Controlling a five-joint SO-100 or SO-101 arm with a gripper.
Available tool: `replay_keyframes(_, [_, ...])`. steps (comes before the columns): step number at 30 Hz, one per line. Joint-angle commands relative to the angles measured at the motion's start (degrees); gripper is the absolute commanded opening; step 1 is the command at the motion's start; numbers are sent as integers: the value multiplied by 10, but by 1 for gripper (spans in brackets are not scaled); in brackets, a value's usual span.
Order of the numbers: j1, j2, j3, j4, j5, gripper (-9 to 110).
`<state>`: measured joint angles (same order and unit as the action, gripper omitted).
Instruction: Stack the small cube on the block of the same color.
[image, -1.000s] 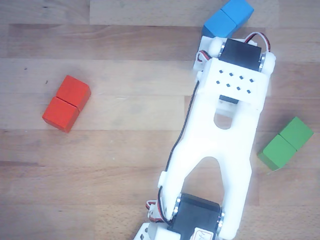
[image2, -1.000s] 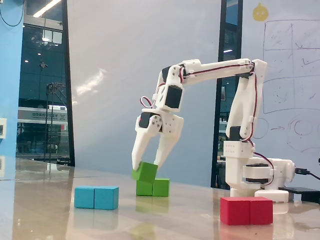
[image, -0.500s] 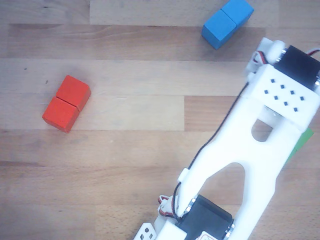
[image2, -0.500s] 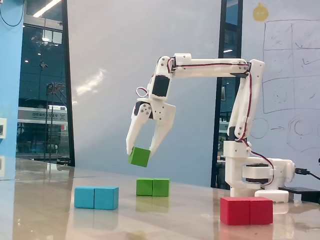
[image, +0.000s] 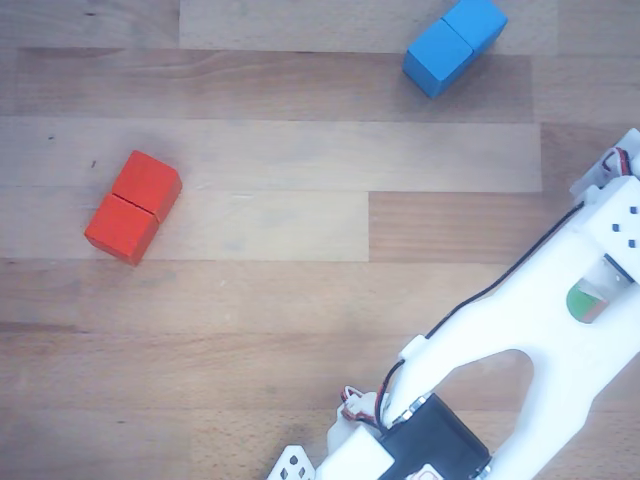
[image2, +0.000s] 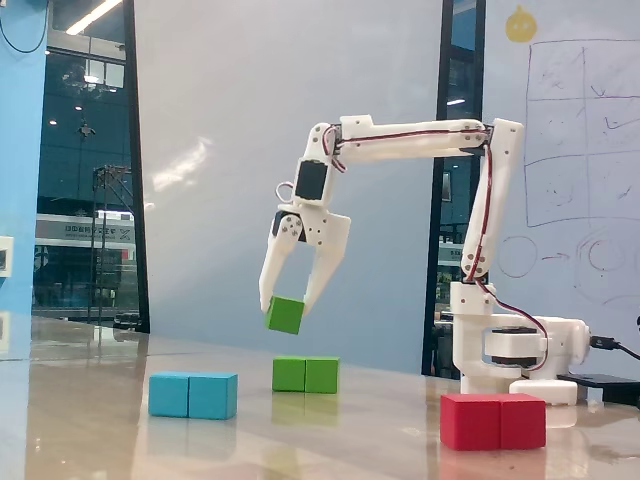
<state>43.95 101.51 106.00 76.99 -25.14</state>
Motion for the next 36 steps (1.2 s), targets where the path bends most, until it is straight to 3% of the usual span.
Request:
replay_keyframes(1, [13,-4,-57,4,-12,10])
replay_keyframes(25, [16,-77,-57,9,-21,11])
replay_keyframes(36, [15,-76,-54,78,-70,26])
